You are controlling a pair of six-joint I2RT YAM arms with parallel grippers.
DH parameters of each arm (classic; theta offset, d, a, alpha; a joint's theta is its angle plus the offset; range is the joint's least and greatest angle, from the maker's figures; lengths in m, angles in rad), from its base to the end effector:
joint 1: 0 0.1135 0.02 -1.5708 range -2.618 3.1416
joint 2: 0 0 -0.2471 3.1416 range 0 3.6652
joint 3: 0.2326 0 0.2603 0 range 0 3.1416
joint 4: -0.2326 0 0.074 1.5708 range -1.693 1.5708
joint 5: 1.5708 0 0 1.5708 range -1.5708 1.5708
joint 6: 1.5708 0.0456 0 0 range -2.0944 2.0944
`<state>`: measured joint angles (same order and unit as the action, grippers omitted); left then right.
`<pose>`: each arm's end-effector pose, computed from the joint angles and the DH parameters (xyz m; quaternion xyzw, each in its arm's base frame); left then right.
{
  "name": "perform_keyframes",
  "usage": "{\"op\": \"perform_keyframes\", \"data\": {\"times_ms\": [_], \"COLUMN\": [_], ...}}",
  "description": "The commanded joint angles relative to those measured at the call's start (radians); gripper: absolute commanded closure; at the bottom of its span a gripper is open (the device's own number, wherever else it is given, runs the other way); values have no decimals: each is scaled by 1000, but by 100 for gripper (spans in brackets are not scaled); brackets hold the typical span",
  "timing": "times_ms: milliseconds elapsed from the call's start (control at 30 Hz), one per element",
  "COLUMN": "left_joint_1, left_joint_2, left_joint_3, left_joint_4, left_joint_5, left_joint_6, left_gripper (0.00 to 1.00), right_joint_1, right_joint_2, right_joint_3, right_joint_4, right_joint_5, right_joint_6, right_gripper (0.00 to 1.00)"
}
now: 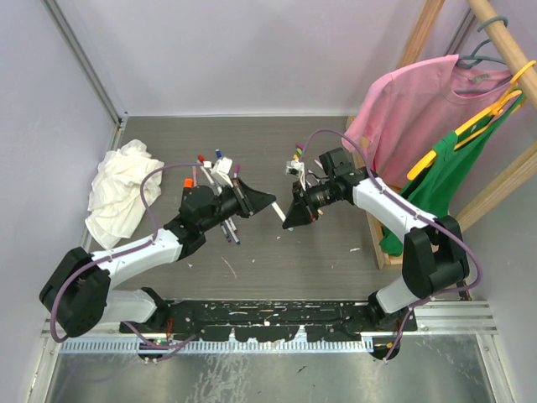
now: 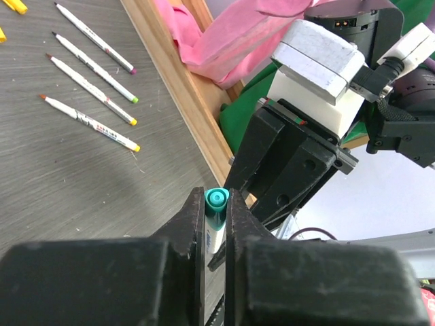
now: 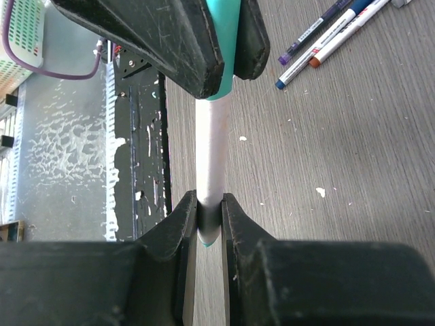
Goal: Open the pen caps
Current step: Open the pen cap from the pen.
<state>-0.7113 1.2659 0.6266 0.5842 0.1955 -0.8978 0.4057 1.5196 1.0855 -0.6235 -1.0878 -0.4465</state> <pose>0.2241 -0.2048 0.2397 -0.0005 0.7260 -0.5420 0.4233 0.2681 0.1591 0.2253 -0.4617 0.6994 0.4960 0.2273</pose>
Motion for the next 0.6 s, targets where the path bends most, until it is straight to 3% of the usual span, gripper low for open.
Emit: {"op": "perform_keyframes", "data": {"times_ms": [0,167,267,433,567], "left_joint_1": [3,4,1,-14,-18], "left_joint_2": [-4,-4,-3,-3,37], "left_joint_3": [40,15,-8,-33,-38], "left_joint_4": [26,68,110,168,192], "left_joint_5": [15,20,25,17,9], "left_joint_6": [15,36,43,47,50], "left_gripper": [100,100,100,100,100], "right_joint_1": [5,5,-1,-16,-16], "right_joint_2": [-4,0,-6,-28,-31], "right_joint_3": [43,48,32,-49,-71], "right_joint_4": [11,25,104,315,366], "right_joint_5": [-27,-58,-91,-116,-110], "right_joint_6": [-20,28,142,351,391], "right_gripper": [97,70,60,56,61]}}
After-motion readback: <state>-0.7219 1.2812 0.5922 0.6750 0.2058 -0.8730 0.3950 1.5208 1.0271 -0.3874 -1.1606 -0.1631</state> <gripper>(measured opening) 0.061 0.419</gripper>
